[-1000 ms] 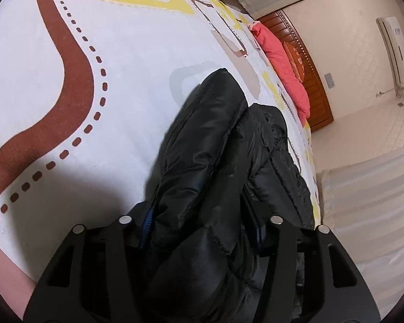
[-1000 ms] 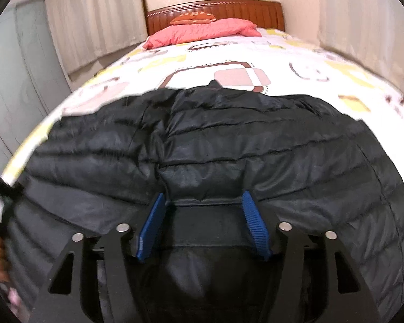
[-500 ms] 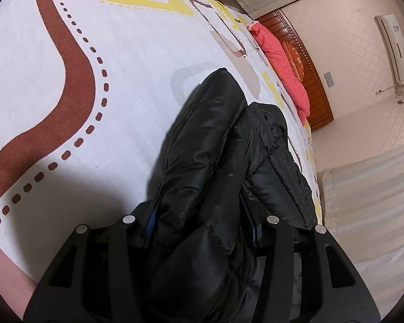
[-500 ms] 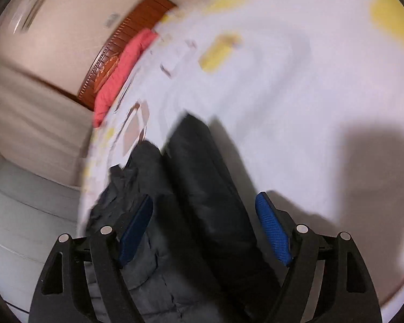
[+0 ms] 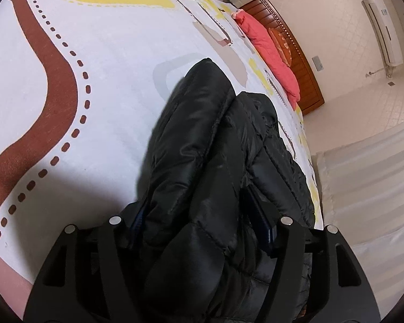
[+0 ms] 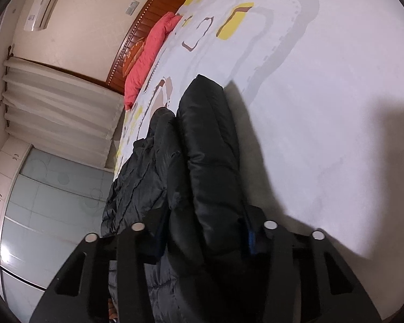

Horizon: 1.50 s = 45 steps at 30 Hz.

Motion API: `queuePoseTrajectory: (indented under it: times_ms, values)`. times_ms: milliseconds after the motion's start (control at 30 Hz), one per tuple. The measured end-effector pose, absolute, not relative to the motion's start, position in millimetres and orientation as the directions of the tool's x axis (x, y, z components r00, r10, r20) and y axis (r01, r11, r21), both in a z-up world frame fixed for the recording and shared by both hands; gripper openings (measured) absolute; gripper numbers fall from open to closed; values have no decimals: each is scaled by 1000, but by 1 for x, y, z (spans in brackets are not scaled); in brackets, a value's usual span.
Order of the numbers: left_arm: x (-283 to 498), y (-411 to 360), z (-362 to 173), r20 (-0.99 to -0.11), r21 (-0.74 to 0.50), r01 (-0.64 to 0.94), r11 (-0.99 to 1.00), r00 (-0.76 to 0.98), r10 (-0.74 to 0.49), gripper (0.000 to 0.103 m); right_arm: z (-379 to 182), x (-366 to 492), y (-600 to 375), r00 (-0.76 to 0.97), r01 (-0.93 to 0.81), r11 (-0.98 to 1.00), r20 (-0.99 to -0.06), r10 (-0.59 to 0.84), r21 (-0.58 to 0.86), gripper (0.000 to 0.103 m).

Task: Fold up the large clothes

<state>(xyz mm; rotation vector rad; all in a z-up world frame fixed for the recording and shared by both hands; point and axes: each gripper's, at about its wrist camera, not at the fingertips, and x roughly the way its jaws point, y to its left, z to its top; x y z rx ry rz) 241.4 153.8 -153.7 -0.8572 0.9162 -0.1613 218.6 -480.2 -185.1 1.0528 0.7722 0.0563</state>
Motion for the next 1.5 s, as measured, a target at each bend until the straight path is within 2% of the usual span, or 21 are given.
queuePoseTrajectory:
  times_ms: [167,267,367,600,800,1067,1500]
  values:
    - [236,155,-152,-606,-741,-236,628,637,-476,35,-187,222,-475,762,305,504,-524,380,808,37]
    - [229,148,-137,-598,-733,-223,642,661,-453,27,-188,214,-475,765,301,511,-524,375,805,36]
    - [223,143,-122,-575,-747,-213,630,681,-453,23,-189,213,-476,768,298,510,-520,374,807,36]
    - [213,100,-67,-491,-777,-90,623,706,-510,21,-189,196,-484,773,294,522,-520,362,801,35]
    - [209,29,-38,-471,-765,10,644,674,-569,21,-191,191,-485,781,287,518,-510,361,806,35]
    - [211,-66,-43,-525,-698,100,709,602,-602,21,-193,185,-489,791,274,496,-486,371,824,33]
    - [216,-156,-62,-597,-619,187,763,518,-612,20,-197,175,-492,800,254,485,-464,381,837,30]
